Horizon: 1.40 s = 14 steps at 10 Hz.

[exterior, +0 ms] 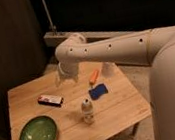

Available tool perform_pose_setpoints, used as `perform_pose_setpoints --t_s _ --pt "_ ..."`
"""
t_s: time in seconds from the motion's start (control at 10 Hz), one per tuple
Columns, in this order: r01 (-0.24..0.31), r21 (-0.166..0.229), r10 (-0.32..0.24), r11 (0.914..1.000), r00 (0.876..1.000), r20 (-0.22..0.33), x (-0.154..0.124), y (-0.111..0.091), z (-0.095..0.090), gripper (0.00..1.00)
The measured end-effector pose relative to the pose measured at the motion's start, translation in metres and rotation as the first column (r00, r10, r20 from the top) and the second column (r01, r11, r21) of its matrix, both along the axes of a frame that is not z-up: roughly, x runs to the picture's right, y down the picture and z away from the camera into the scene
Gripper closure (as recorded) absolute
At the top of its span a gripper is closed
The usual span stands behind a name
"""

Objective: Push the eraser across the table

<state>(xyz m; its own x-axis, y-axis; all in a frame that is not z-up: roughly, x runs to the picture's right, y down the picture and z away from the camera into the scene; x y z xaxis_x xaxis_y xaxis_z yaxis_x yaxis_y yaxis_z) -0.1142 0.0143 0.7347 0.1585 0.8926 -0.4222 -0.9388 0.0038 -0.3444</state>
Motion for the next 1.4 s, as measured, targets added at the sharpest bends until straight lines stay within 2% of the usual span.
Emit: perform_pose_setpoints --t_s 0.2,0.4,0.6,0.7,0.9,1.0,1.1,1.3,1.4 --pt "-0.001 -0.006 0.002 1.0 0.999 0.034 0.005 -0.013 0.001 0.35" --pt "0.012 -0.021 -0.01 0.9997 0.996 0.089 0.014 -0.033 0.015 0.35" --pt "0.018 -0.038 -0.013 0.9991 0.993 0.121 0.014 -0.037 0.023 0.35" --pt "0.03 -0.059 -0.022 0.9978 0.989 0.146 0.01 -0.036 0.025 0.35" --pt "0.075 -0.082 -0.059 0.9938 0.98 0.189 0.002 -0.034 0.024 0.37" --pt "0.125 -0.068 -0.109 0.9898 0.973 0.204 -0.01 -0.031 0.019 0.49" --pt "0.143 -0.049 -0.131 0.9885 0.972 0.196 -0.017 -0.03 0.019 0.57" --pt "0.178 0.035 -0.181 0.9833 0.977 0.116 -0.031 -0.026 0.021 0.78" --pt "0.166 0.084 -0.174 0.9825 0.98 0.095 -0.033 -0.025 0.025 0.88"
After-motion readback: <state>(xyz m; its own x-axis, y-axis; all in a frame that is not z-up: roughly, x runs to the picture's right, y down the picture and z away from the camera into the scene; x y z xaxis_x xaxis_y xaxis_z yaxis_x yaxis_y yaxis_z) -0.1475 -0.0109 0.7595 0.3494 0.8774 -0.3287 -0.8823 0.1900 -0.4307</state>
